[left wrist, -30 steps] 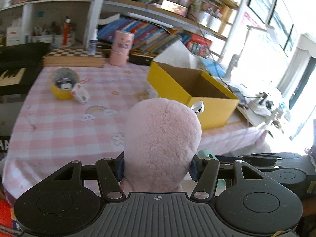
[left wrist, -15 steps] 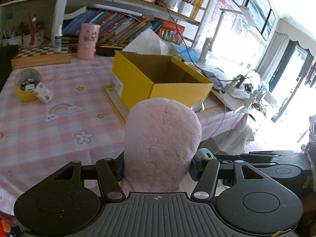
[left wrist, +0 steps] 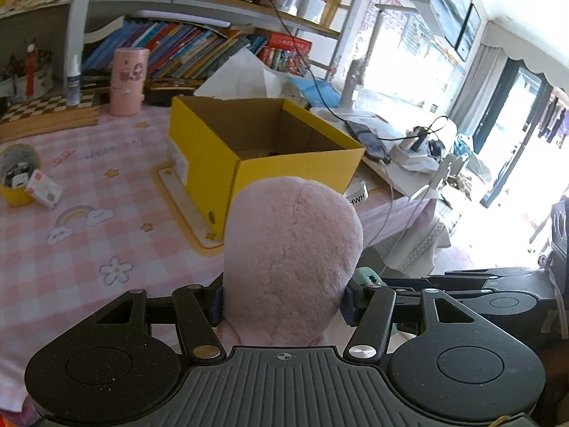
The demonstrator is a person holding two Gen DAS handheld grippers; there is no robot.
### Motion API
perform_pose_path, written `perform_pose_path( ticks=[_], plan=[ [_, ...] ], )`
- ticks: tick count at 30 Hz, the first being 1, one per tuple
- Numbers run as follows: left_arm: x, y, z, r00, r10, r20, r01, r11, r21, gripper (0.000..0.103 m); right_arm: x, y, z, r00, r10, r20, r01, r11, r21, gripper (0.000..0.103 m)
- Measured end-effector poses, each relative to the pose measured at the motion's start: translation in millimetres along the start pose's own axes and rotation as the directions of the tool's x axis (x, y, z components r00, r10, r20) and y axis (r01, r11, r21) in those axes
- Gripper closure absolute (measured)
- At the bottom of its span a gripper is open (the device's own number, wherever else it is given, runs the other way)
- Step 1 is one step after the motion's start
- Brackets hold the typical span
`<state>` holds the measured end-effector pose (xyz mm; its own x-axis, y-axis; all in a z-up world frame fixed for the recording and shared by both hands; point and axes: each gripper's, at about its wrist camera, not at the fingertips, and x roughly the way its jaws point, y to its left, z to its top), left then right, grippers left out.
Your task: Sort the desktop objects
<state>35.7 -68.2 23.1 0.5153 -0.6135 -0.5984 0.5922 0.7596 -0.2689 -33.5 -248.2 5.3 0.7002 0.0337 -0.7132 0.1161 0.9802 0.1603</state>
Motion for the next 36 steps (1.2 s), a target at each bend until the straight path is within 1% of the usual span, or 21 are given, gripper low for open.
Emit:
perform_pose_path(
  ticks=[11,15,19,23,25,29,31,33,35,36],
  plan=[
    [37,-26,17,0.999,-0.028,-0.031,0.029,0.998,0.057,0.045,10,-42,11,1.0,-0.021,-0.011,0.022,0.998,0.052,0.08],
    [49,-38,27,0.999,-0.031,-0.029,0.034,0.996,0.085,0.045,16,-57,19,1.0,-0.021,-0.017,0.022,0.998,0.063,0.08],
    [58,-50,41,1.0,-0.029,0.0,0.029,0.992,0.12,0.045,22,-74,32,1.0,-0.019,-0.013,0.019,0.998,0.068,0.08],
    [68,-58,60,0.998,-0.018,0.056,0.01,0.99,0.141,0.045,26,-93,52,0.999,-0.02,0.033,0.018,0.997,0.07,0.08],
    [74,-60,73,0.997,-0.01,0.083,-0.002,0.99,0.138,0.045,27,-102,64,0.997,-0.022,0.069,0.018,0.998,0.062,0.08],
    [88,-62,100,0.99,0.033,0.137,-0.052,0.989,0.139,0.045,29,-122,89,0.99,-0.024,0.14,0.018,0.999,0.044,0.08],
    [92,-61,115,0.983,0.063,0.174,-0.087,0.987,0.133,0.045,33,-131,101,0.986,-0.017,0.164,0.011,0.999,0.037,0.08],
    [97,-57,128,0.972,0.106,0.212,-0.132,0.985,0.114,0.045,34,-139,116,0.982,-0.004,0.188,0.0,1.0,0.019,0.08],
    [104,-54,138,0.962,0.146,0.229,-0.172,0.98,0.101,0.045,36,-145,131,0.976,0.016,0.216,-0.017,1.0,0.001,0.08],
    [112,-51,141,0.959,0.172,0.225,-0.199,0.975,0.099,0.045,37,-147,138,0.973,0.027,0.23,-0.027,1.0,-0.006,0.08]
  ],
)
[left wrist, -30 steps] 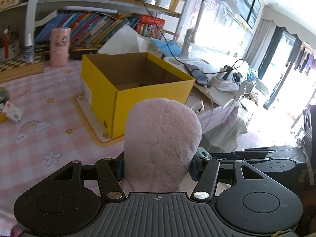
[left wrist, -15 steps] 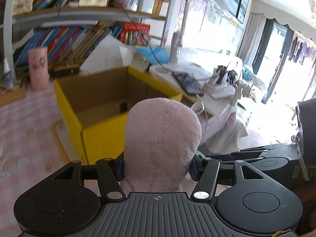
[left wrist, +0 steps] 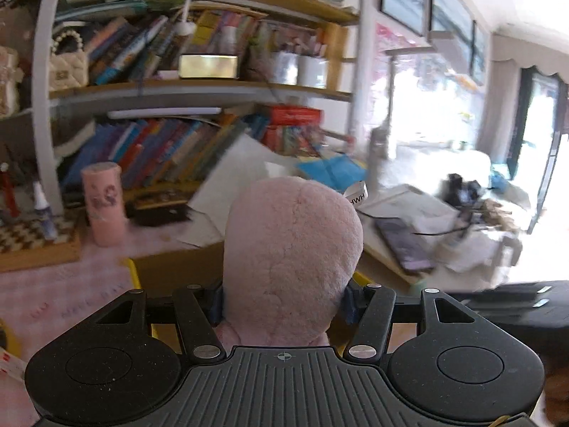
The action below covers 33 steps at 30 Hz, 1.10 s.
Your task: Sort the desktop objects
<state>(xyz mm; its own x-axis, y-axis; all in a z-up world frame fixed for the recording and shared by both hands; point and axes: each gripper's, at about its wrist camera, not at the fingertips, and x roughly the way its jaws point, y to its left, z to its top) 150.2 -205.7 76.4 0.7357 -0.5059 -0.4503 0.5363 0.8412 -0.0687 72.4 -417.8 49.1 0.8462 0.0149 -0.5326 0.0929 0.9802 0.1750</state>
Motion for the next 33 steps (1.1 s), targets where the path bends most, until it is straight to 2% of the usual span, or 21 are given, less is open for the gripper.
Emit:
perform_pose_path(
  ticks=[1,3,6,10,11,15,20,24,27,31,33],
  plan=[
    [9,0,-2,0.999,0.031,-0.022,-0.031,0.999,0.011,0.045,2,-2,5,1.0,0.011,0.012,-0.011,1.0,-0.004,0.08],
    [37,-1,-11,0.987,0.1,-0.124,-0.094,0.994,0.051,0.045,8,-7,18,0.999,0.041,0.035,-0.04,0.999,-0.011,0.08],
    [58,-1,-27,0.967,0.131,-0.217,-0.121,0.991,0.057,0.044,21,-8,33,0.995,0.09,0.048,-0.088,0.996,-0.034,0.08],
    [69,2,-34,0.951,0.16,-0.264,-0.155,0.987,0.04,0.043,39,-3,46,0.987,0.155,0.043,-0.152,0.985,-0.077,0.08],
    [71,3,-34,0.946,0.168,-0.276,-0.165,0.986,0.034,0.04,45,-2,49,0.984,0.172,0.036,-0.168,0.982,-0.088,0.08],
    [78,6,-32,0.928,0.2,-0.314,-0.2,0.979,0.033,0.033,82,7,49,0.974,0.222,-0.046,-0.226,0.964,-0.14,0.08],
    [65,2,-30,0.931,0.236,-0.279,-0.229,0.972,0.058,0.027,119,22,38,0.951,0.253,-0.18,-0.292,0.926,-0.24,0.08],
    [54,3,-31,0.924,0.279,-0.262,-0.274,0.96,0.059,0.026,138,29,32,0.932,0.264,-0.249,-0.337,0.883,-0.326,0.08],
    [43,1,-31,0.932,0.269,-0.242,-0.266,0.963,0.046,0.026,152,31,30,0.909,0.267,-0.32,-0.377,0.853,-0.36,0.08],
    [30,-5,-32,0.933,0.292,-0.208,-0.291,0.956,0.036,0.025,160,37,26,0.891,0.252,-0.379,-0.402,0.824,-0.4,0.08],
    [24,-8,-32,0.925,0.321,-0.201,-0.325,0.946,0.015,0.025,163,38,25,0.888,0.248,-0.387,-0.405,0.82,-0.405,0.08]
  ],
)
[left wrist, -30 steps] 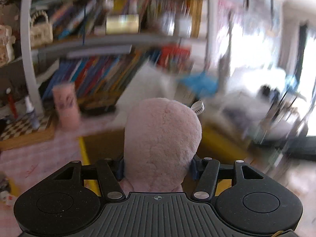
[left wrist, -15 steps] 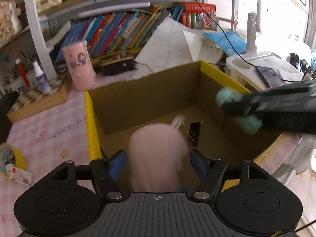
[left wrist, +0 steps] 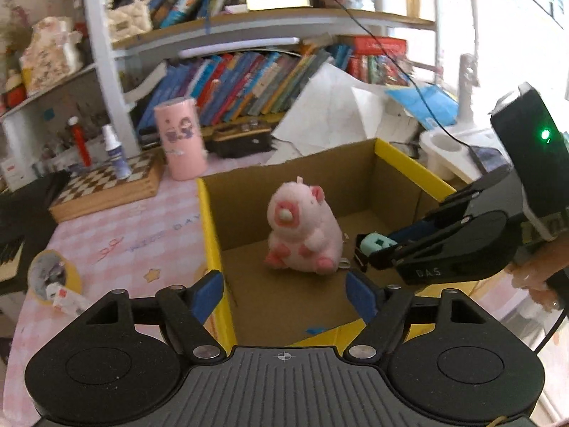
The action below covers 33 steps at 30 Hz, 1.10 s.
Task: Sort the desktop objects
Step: 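Open the left tool to drop the pink pig while the right tool releases the mint-green item, then withdraw both tools from the yellow box toward the yellow tape roll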
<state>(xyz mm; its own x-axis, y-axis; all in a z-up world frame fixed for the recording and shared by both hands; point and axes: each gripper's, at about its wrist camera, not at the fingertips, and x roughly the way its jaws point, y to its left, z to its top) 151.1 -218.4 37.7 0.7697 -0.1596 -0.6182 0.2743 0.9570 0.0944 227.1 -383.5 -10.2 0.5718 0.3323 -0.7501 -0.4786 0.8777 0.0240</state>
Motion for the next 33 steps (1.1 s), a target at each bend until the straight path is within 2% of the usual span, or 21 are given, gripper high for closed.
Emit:
perform_pose_path(
  ticks=[5,6,7,10,16,19,25,30,33],
  plan=[
    [-14,-1,-5,0.999,0.044,0.031,-0.042,0.998,-0.041,0.025,-3,2,-5,0.999,-0.019,0.035,0.019,1.0,0.008,0.079],
    [-17,0,-6,0.998,0.053,0.036,-0.052,0.998,-0.042,0.025,-6,2,-7,0.998,-0.019,0.053,0.018,1.0,0.02,0.075],
    [-18,0,-7,0.997,0.062,0.039,-0.06,0.997,-0.045,0.025,-9,2,-9,0.997,-0.008,0.076,0.005,0.999,0.033,0.066],
    [-24,4,-11,0.995,0.087,0.05,-0.083,0.994,-0.074,0.024,-19,6,-11,0.991,-0.005,0.136,-0.003,0.998,0.057,0.052],
    [-37,17,-19,0.991,0.113,0.071,-0.102,0.984,-0.148,0.024,-47,16,-21,0.972,-0.075,0.224,0.049,0.992,0.121,0.046],
    [-44,22,-24,0.989,0.122,0.082,-0.108,0.981,-0.162,0.024,-62,20,-30,0.951,-0.155,0.269,0.105,0.976,0.189,0.042],
    [-55,33,-36,0.99,0.102,0.099,-0.084,0.982,-0.17,0.024,-88,33,-54,0.893,-0.342,0.291,0.23,0.905,0.357,0.04],
    [-63,48,-46,0.992,0.065,0.109,-0.047,0.986,-0.159,0.024,-101,54,-65,0.858,-0.423,0.291,0.291,0.867,0.404,0.039],
    [-68,56,-55,0.994,0.036,0.101,-0.021,0.988,-0.151,0.024,-105,70,-71,0.851,-0.448,0.273,0.313,0.851,0.422,0.037]
  ],
)
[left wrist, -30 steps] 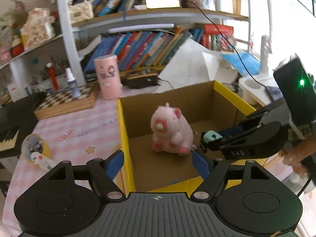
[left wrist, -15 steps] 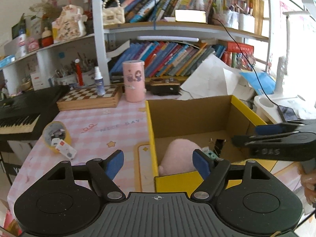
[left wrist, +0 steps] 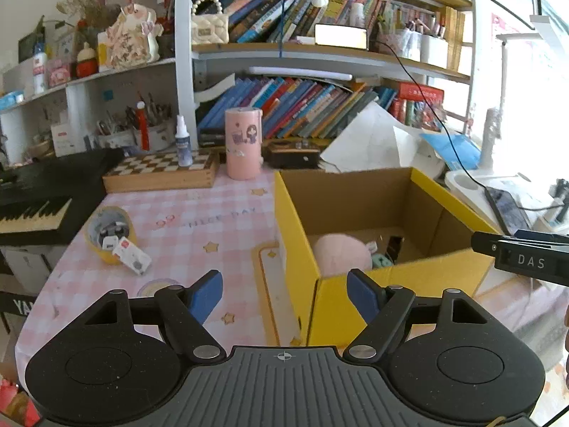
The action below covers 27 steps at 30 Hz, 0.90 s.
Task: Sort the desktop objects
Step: 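Withdraw both tools from the yellow box toward the yellow tape roll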
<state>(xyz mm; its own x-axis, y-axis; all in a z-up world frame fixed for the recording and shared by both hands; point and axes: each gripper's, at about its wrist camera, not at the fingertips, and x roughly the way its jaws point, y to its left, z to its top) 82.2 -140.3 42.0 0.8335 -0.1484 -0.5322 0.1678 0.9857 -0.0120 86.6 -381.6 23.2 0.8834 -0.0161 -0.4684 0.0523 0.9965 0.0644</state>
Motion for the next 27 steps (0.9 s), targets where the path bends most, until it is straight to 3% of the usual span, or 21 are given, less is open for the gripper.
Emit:
perform_pose_path(
  ticks=[17,27],
  plan=[
    [-24,77,-51,0.989,-0.071,-0.127,0.069,0.997,-0.017,0.024,-58,86,-61,0.991,-0.059,-0.119,0.061,0.998,0.011,0.033],
    [-40,113,-76,0.98,-0.066,-0.189,0.066,0.998,-0.005,0.024,-65,132,-84,0.983,-0.009,-0.184,0.012,1.0,0.014,0.026]
  ],
)
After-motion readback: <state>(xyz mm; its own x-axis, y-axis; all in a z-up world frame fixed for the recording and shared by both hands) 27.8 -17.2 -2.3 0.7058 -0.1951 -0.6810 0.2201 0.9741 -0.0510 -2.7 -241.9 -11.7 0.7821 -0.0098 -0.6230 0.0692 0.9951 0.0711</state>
